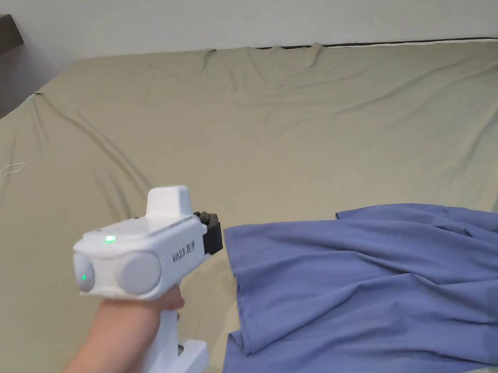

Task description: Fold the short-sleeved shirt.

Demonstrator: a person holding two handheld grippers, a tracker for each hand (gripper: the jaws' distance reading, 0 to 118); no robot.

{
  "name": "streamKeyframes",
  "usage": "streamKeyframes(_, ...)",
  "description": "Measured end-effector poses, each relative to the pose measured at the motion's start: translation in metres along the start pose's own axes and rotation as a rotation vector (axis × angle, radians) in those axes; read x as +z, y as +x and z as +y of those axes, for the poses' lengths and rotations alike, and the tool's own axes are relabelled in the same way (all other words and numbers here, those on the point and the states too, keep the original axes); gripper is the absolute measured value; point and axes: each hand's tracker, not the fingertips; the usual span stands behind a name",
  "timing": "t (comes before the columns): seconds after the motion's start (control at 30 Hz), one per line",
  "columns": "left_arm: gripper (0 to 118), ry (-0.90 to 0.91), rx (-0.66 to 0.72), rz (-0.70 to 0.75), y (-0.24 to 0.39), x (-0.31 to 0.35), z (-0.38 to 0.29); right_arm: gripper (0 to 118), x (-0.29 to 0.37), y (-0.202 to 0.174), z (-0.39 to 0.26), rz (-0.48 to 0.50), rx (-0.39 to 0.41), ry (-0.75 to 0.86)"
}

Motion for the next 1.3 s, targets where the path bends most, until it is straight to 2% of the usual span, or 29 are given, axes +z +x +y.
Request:
streamKeyframes(0.07,0,-0.099,0.005,-0.026,-0.005,-0.046,0.016,0,-0.002,0.005,0.001,-0.003,-0.005,-0.005)
streamKeyframes(0.1,8,-0.141,0.023,-0.024,-0.009,-0.07,0.023,0,-0.003,0.007,0.001,-0.005,-0.006,-0.006)
streamKeyframes(0.13,36,-0.177,0.016,-0.007,-0.011,-0.088,0.026,0,-0.004,0.009,0.001,-0.009,-0.006,-0.008)
streamKeyframes(0.2,106,-0.238,0.032,0.023,-0.015,-0.121,0.029,0,-0.004,0.012,0.001,-0.015,0.003,-0.011)
streamKeyframes(0.23,112,-0.259,0.033,0.013,-0.012,-0.126,0.028,0,-0.004,0.013,0.001,-0.016,0.009,-0.015)
streamKeyframes(0.37,98,-0.324,0.064,0.03,-0.014,-0.164,0.02,0,-0.006,0.017,-0.003,-0.024,0.014,-0.041)
streamKeyframes(0.43,82,-0.338,0.069,0.04,-0.012,-0.179,0.012,0,-0.007,0.015,-0.004,-0.026,0.01,-0.058)
streamKeyframes(0.5,78,-0.397,0.082,0.063,-0.007,-0.186,-0.001,0,-0.007,0.014,-0.006,-0.029,0.009,-0.068)
streamKeyframes(0.53,71,-0.379,0.049,0.109,0.0,-0.185,-0.007,0,-0.007,0.015,-0.006,-0.03,0.008,-0.071)
streamKeyframes(0.57,70,-0.313,-0.068,0.111,0.013,-0.177,-0.008,0,-0.006,0.013,-0.005,-0.032,0.006,-0.073)
streamKeyframes(0.6,59,-0.328,-0.126,0.122,0.02,-0.175,-0.012,0,-0.005,0.012,-0.004,-0.032,0.005,-0.074)
streamKeyframes(0.67,21,-0.289,-0.087,0.036,0.027,-0.168,-0.018,0,-0.006,0.012,-0.005,-0.03,0.009,-0.083)
streamKeyframes(0.7,9,-0.296,-0.083,0.054,0.032,-0.166,-0.021,0,-0.007,0.011,-0.005,-0.031,0.013,-0.09)
streamKeyframes(0.8,4,-0.298,-0.161,0.052,0.036,-0.164,-0.026,0,-0.01,0.014,-0.007,-0.041,-0.003,-0.106)
streamKeyframes(0.93,2,-0.222,-0.088,0.011,0.029,-0.138,-0.014,0,-0.006,0.019,-0.006,-0.076,0.008,-0.109)
streamKeyframes(1.03,2,-0.133,-0.061,-0.014,0.025,-0.105,0.0,0,0.003,0.028,-0.001,-0.114,-0.016,-0.115)
streamKeyframes(1.1,2,-0.073,-0.04,-0.033,0.018,-0.081,0.01,0,-0.005,0.051,-0.007,-0.191,-0.019,-0.154)
streamKeyframes(1.13,2,-0.055,-0.014,-0.046,0.013,-0.069,0.015,0,-0.016,0.071,-0.013,-0.264,-0.02,-0.19)
streamKeyframes(1.17,2,-0.028,0.02,-0.058,0.01,-0.058,0.018,0,-0.019,0.083,-0.012,-0.32,-0.048,-0.199)
streamKeyframes(1.2,2,-0.012,0.039,-0.069,0.007,-0.05,0.018,2,-0.021,0.092,-0.011,-0.326,-0.095,-0.204)
streamKeyframes(1.23,2,-0.006,0.045,-0.07,0.004,-0.043,0.018,12,-0.026,0.106,-0.01,-0.325,-0.151,-0.222)
streamKeyframes(1.27,2,-0.014,0.036,-0.066,0.002,-0.038,0.017,37,-0.032,0.118,-0.009,-0.296,-0.207,-0.228)
streamKeyframes(1.3,2,-0.013,0.04,-0.065,0.002,-0.038,0.016,80,-0.041,0.127,-0.008,-0.271,-0.204,-0.244)
